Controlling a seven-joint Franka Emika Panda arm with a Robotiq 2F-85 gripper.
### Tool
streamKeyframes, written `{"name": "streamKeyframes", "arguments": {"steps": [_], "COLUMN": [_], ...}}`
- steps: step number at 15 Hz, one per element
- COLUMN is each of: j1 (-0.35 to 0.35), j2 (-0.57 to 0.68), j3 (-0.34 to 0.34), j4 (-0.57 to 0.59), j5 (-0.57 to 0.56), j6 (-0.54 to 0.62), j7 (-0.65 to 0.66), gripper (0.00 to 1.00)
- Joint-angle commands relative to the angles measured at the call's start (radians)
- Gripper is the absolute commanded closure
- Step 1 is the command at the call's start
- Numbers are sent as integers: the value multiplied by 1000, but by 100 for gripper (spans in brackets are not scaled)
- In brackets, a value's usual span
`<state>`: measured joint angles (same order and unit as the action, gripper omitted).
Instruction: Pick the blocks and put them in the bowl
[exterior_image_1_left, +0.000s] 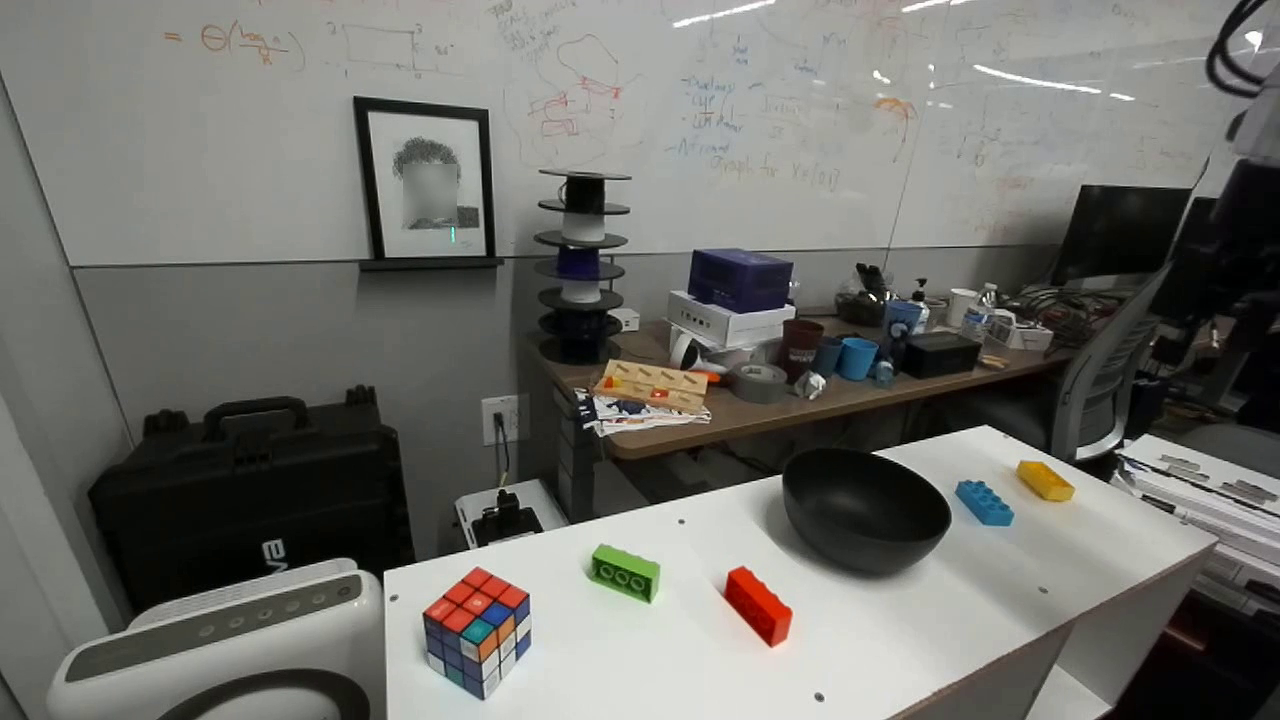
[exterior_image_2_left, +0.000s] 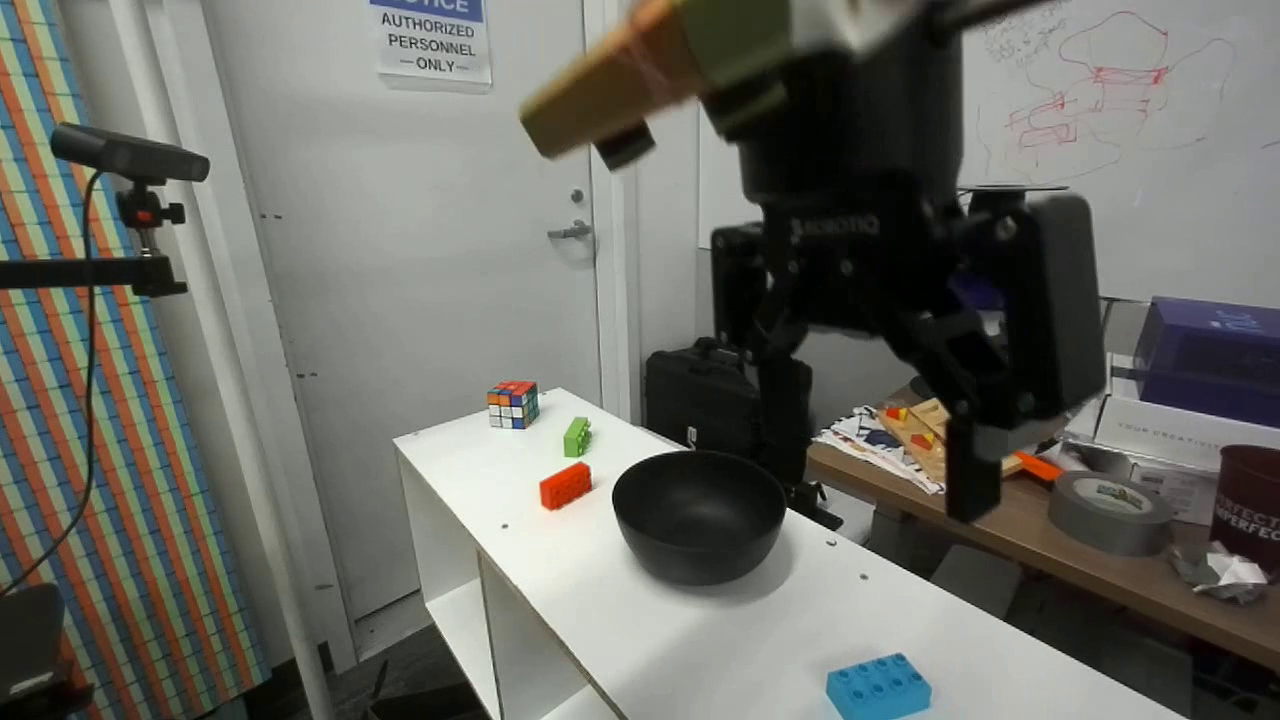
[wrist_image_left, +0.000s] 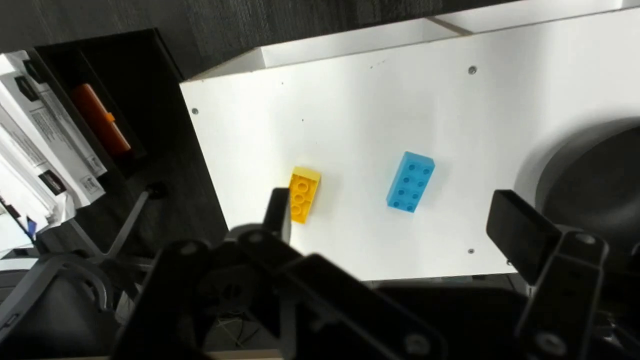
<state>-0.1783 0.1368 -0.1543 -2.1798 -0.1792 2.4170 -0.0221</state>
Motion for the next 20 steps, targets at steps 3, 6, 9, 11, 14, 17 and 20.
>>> {"name": "streamKeyframes", "arguments": {"steps": [3,6,9,11,14,17,20], "j1": [-20,-49,-62,-72,-81,-91,-90], "j2": [289,399,497,555,632,689,728], "j3": [30,70,80,80,70,78,96], "j4": [212,316,411,467,537,585,616], "j5": [132,229,257,256,237,230,230], "j6": [149,116,110,101,75,43,36], "j7": [-36,-66,-65,-66,-64,-87,-123], "gripper": [0,0,0,0,0,0,0]}}
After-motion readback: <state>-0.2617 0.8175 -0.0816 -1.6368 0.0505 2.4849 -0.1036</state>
